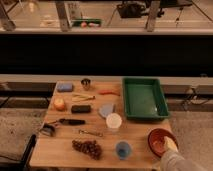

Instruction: Stack bowls on top of each other

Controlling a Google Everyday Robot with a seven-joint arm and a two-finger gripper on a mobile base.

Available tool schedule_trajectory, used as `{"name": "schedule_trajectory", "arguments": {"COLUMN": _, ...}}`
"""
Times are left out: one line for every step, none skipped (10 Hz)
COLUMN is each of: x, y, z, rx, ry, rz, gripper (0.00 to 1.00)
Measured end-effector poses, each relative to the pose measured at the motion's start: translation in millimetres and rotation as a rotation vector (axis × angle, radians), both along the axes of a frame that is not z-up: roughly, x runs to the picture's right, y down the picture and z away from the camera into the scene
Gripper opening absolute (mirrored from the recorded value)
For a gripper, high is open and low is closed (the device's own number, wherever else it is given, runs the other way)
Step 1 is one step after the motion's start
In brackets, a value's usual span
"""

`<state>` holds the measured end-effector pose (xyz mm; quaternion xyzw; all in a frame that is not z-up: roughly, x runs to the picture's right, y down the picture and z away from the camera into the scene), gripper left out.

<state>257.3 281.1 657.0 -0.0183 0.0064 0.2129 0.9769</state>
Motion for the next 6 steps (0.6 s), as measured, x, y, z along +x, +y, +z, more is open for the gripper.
{"name": "schedule_trajectory", "arguments": {"x": -5.2, "y": -3.5, "z": -0.3, "rx": 0.001, "ry": -0.010, "rz": -0.010, "gripper": 0.80}}
{"name": "schedule_trajectory", "arguments": {"x": -11.8, "y": -9.2, "z": -1.9, "rx": 0.001, "ry": -0.026, "rz": -0.023, "gripper": 0.80}}
{"name": "schedule_trajectory", "arguments": {"x": -14.5, "y": -13.5, "z": -4.2, "rx": 0.004, "ry": -0.033, "rz": -0.031, "gripper": 0.80}}
{"name": "schedule_trajectory", "arguments": {"x": -16.8, "y": -18.1, "z": -7.7, "rx": 0.008, "ry": -0.040, "rz": -0.040, "gripper": 0.80}}
{"name": "schedule_trajectory", "arguments": {"x": -19.9, "y": -25.5, "z": -14.5, "rx": 0.018, "ry": -0.046, "rz": -0.053, "gripper": 0.80}}
{"name": "schedule_trajectory", "arguments": {"x": -20.9, "y": -30.2, "z": -19.4, "rx": 0.026, "ry": -0.047, "rz": -0.060, "gripper": 0.80}}
